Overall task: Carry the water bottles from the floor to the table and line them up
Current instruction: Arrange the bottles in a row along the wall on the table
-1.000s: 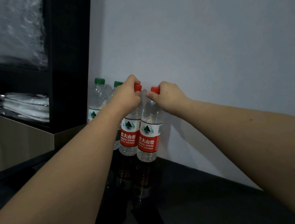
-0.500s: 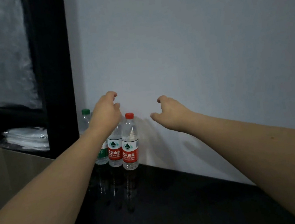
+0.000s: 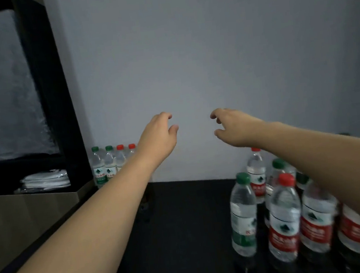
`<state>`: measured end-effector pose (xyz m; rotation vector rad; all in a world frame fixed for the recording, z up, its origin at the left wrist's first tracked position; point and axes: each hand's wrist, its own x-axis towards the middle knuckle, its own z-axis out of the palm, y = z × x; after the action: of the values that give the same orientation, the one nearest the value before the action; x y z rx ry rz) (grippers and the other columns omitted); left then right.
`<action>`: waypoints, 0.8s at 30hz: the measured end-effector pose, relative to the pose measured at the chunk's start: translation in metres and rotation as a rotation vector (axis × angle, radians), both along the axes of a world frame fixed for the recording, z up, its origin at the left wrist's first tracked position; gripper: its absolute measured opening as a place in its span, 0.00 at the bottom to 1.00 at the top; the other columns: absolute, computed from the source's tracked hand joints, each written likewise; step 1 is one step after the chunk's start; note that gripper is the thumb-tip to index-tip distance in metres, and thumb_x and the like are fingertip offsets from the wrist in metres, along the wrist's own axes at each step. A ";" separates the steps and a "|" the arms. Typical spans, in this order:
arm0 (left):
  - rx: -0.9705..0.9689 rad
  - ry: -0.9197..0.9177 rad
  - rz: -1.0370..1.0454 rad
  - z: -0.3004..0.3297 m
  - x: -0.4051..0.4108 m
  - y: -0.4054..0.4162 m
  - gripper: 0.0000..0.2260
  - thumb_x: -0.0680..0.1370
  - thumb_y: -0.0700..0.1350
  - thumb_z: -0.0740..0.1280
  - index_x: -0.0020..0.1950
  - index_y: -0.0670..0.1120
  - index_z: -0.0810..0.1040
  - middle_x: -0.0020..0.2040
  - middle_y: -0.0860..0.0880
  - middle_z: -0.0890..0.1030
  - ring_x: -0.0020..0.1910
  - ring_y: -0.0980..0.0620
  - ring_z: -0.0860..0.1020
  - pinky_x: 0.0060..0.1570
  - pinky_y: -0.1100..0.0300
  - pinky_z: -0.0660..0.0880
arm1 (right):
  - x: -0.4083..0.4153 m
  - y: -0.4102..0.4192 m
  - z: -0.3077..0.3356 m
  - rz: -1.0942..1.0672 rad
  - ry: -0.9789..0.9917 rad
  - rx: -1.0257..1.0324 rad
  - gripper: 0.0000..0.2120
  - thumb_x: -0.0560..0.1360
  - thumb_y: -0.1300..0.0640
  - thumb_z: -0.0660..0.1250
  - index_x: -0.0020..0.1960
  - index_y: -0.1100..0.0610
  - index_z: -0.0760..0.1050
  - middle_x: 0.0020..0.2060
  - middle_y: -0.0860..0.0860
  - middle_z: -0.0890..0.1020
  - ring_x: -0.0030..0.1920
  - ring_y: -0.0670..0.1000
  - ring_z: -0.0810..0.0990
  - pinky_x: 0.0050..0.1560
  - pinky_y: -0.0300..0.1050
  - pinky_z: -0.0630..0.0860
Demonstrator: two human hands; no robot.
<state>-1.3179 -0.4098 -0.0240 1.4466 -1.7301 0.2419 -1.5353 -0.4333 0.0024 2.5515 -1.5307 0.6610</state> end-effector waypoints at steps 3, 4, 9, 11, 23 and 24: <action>0.001 -0.030 -0.049 0.007 -0.037 0.023 0.18 0.83 0.47 0.61 0.71 0.42 0.70 0.70 0.44 0.73 0.67 0.46 0.72 0.65 0.53 0.68 | -0.051 0.030 0.002 -0.072 0.006 0.007 0.23 0.79 0.56 0.60 0.73 0.57 0.62 0.68 0.57 0.71 0.64 0.58 0.72 0.63 0.53 0.73; 0.007 -0.033 -0.064 0.008 -0.050 0.028 0.18 0.82 0.47 0.62 0.71 0.43 0.70 0.69 0.45 0.73 0.67 0.46 0.72 0.65 0.54 0.68 | -0.068 0.037 0.003 -0.097 0.006 0.006 0.23 0.79 0.57 0.60 0.73 0.58 0.63 0.68 0.57 0.71 0.64 0.58 0.72 0.63 0.52 0.72; 0.112 -0.072 -0.097 0.004 -0.103 0.022 0.19 0.82 0.49 0.62 0.71 0.43 0.71 0.69 0.45 0.74 0.67 0.47 0.73 0.62 0.56 0.68 | -0.137 0.035 0.002 -0.204 -0.002 0.057 0.22 0.79 0.57 0.61 0.72 0.58 0.64 0.67 0.57 0.72 0.65 0.58 0.72 0.63 0.51 0.71; 0.158 -0.072 -0.107 0.002 -0.122 0.004 0.19 0.82 0.49 0.62 0.72 0.43 0.70 0.69 0.45 0.74 0.66 0.47 0.73 0.63 0.56 0.69 | -0.156 0.020 -0.002 -0.228 -0.001 0.085 0.22 0.79 0.57 0.61 0.72 0.59 0.65 0.67 0.57 0.72 0.65 0.58 0.72 0.63 0.51 0.71; 0.583 -0.319 -0.095 -0.036 -0.222 -0.171 0.26 0.79 0.53 0.67 0.74 0.46 0.68 0.70 0.44 0.73 0.66 0.45 0.74 0.62 0.53 0.72 | -0.209 -0.150 -0.070 -0.281 0.210 0.286 0.26 0.80 0.51 0.61 0.75 0.56 0.60 0.69 0.57 0.70 0.66 0.58 0.71 0.66 0.55 0.70; 0.604 -0.344 -0.091 -0.038 -0.227 -0.182 0.27 0.78 0.53 0.68 0.75 0.45 0.68 0.70 0.44 0.74 0.64 0.45 0.75 0.61 0.53 0.73 | -0.208 -0.161 -0.075 -0.278 0.233 0.299 0.26 0.80 0.51 0.61 0.75 0.55 0.60 0.69 0.56 0.70 0.65 0.58 0.72 0.65 0.54 0.70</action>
<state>-1.5445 -0.5923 -0.0622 1.8205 -2.2717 -0.1034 -1.7436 -0.5945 -0.0728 2.4233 -1.9662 0.1043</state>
